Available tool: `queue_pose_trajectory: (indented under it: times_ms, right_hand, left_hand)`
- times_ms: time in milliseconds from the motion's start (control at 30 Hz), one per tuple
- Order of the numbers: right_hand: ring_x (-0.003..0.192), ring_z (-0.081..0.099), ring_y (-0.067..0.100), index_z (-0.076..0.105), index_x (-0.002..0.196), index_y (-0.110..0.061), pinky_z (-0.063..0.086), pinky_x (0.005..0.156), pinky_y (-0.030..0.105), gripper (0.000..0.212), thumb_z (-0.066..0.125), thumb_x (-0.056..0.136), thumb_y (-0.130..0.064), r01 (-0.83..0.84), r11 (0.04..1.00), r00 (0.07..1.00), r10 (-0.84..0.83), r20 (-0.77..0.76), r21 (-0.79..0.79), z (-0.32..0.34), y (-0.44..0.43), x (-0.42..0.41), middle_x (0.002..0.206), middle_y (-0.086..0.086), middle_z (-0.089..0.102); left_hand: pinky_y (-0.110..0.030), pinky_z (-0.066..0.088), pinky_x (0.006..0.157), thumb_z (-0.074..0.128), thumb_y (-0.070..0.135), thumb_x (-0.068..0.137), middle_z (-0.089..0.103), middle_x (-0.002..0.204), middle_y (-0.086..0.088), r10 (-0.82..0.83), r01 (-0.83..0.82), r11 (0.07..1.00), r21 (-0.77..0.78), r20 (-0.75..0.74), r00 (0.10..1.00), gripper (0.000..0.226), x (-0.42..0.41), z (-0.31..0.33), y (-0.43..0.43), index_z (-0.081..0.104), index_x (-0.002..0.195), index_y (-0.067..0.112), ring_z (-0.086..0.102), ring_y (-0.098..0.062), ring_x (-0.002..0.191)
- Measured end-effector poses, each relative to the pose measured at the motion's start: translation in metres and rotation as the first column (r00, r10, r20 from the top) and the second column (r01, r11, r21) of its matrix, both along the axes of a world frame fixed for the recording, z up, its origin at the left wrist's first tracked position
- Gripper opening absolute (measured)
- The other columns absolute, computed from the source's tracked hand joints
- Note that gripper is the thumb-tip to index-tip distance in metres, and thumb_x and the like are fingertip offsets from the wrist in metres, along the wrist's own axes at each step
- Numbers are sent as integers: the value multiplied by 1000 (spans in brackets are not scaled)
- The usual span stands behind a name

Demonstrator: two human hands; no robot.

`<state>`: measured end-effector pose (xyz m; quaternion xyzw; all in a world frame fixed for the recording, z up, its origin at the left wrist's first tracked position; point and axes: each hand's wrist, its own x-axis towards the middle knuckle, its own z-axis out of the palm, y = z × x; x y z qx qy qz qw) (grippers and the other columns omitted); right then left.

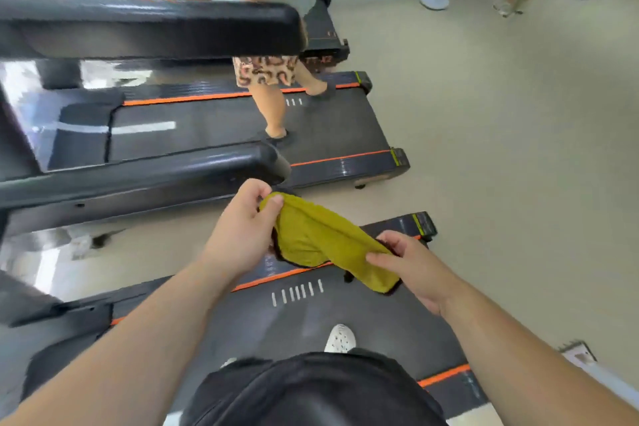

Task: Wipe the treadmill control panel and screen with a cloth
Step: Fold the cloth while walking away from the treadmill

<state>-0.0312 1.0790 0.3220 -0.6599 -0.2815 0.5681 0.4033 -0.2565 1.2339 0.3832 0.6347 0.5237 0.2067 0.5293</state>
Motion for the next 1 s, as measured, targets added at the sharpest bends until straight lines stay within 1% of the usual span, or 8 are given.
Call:
queue_pose_trajectory:
  times_ms: [133,200,300,367,500,667,800,1000]
  right_hand:
    - [76,60,12,63,90,-8,48,71,25,25,77,84,-29,199,980,980,-199,-2,22,2,-40,51,80,-3,66]
    - [69,59,7,66,81,-14,47,66,23,17,73,95,-20,321,947,947,-321,15,9,2,-57,70,73,-9,67]
    - [70,62,7,73,82,-17,48,67,24,19,67,100,-21,534,846,842,-529,102,-17,-6,-82,96,74,-8,70]
    - [73,65,6,74,88,-15,49,71,26,13,69,99,-20,678,734,727,-666,167,-25,-14,-101,115,77,-8,72]
    - [80,64,15,68,89,-14,49,71,31,12,67,99,-20,837,544,531,-778,335,-63,-21,-128,147,86,1,70]
    - [86,66,27,63,86,-17,52,74,42,12,68,97,-22,949,314,283,-792,541,-36,-7,-146,192,88,6,70]
    - [71,64,23,64,99,-18,51,55,24,11,73,95,-17,997,75,72,-917,393,-9,12,-153,223,84,9,73]
    - [90,69,21,75,97,-15,56,62,27,14,65,97,-5,986,-164,-163,-971,176,11,20,-183,262,95,7,74]
  left_hand:
    - [-48,54,74,71,30,92,62,92,-6,-134,144,976,-161,75,988,22,90,-10,-12,56,104,21,61,-22,85]
    - [-35,56,72,76,10,88,68,105,-5,-194,226,931,-286,133,972,42,130,-12,-17,54,122,22,68,-20,91]
    - [-40,54,76,78,1,73,63,103,-13,-349,362,868,-341,101,932,75,184,-22,-20,50,130,39,65,-27,91]
    - [-44,49,73,78,9,63,60,98,-17,-454,442,827,-348,51,889,74,222,-28,-23,54,118,51,61,-30,84]
    - [-40,56,73,67,-16,80,70,99,-22,-600,580,742,-336,53,798,63,299,-36,-34,57,122,29,68,-27,82]
    - [-40,59,76,67,-12,79,73,90,-15,-723,697,675,-243,-33,690,41,389,-42,-30,68,102,22,70,-29,80]
    - [-18,52,62,64,-10,82,72,87,-1,-797,782,596,-183,-14,604,30,449,-47,-27,74,85,19,67,-13,81]
    - [-15,47,67,61,-3,90,74,93,5,-904,884,423,-200,-25,427,32,537,-43,-40,77,78,22,66,-8,89]
